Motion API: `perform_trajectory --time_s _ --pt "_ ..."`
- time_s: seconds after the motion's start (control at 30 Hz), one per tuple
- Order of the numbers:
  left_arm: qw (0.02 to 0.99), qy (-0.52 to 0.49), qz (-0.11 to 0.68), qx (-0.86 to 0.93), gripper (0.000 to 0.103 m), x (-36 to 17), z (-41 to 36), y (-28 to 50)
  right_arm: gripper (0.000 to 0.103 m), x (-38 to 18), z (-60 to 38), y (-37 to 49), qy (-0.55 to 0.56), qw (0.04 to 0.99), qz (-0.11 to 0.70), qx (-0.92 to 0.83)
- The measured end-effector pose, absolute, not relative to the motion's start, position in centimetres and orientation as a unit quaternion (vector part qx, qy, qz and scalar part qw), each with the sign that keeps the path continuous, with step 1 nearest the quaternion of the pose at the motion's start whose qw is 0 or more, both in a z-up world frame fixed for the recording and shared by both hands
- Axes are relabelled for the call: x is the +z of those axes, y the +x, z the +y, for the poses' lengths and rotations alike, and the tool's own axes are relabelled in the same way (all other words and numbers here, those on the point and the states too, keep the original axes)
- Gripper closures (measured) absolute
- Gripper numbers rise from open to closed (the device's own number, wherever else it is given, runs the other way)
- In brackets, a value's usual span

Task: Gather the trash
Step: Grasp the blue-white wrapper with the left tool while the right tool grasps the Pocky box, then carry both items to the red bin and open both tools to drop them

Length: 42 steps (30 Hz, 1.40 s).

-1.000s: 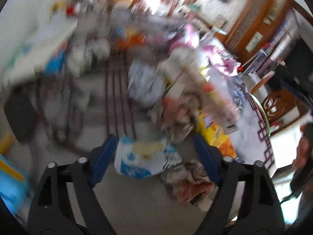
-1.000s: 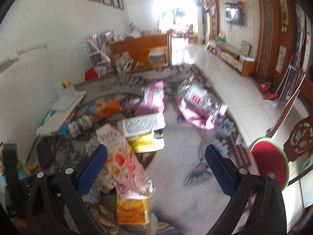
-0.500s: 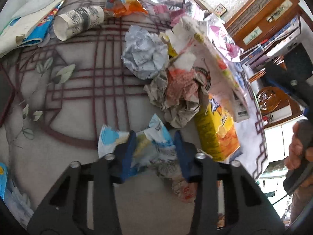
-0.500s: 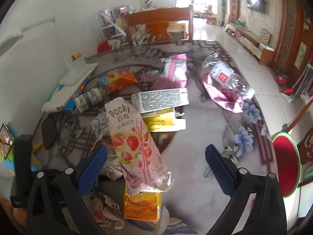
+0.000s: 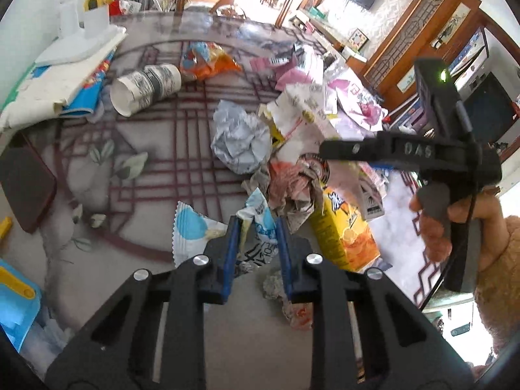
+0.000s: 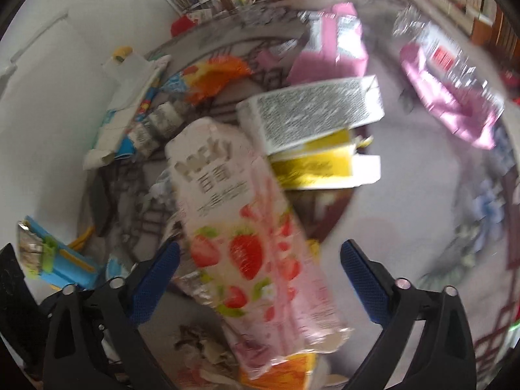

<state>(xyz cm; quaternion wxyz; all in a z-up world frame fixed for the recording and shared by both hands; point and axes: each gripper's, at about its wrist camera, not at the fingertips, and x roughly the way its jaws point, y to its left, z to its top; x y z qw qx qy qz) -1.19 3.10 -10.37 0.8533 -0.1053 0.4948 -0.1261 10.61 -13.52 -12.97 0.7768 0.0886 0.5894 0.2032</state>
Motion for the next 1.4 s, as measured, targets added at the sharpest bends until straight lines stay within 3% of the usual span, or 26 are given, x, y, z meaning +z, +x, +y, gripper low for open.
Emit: perform_trajectory --time_s 0.03,0.17,0.77,1.17,1.4 --pt "0.855 -0.107 0.492 -0.125 0.081 -10.2 3.1 -1.2 0.034 -12.9 -13.5 10.4 0.089 0.779 0.588 0.202" --pt "0.865 -0.104 0.476 -0.12 0.08 -9.2 3.2 -1.4 0.048 -11.7 -13.6 9.3 0.092 0.786 0.572 0.216" --pt "0.89 -0.088 0.419 -0.158 0.081 -5.2 -0.8 -0.2 0.049 -3.7 -20.2 0.9 0.16 0.87 0.439 0.156" --pt "0.874 -0.074 0.416 -0.238 0.081 -3.5 -14.3 3.1 0.049 -4.1 -35.9 0.4 0.23 0.881 0.411 0.041" --pt "0.848 -0.083 0.439 -0.285 0.08 -5.7 -27.1 6.0 0.049 -6.2 -47.7 0.5 0.248 0.868 0.43 -0.025"
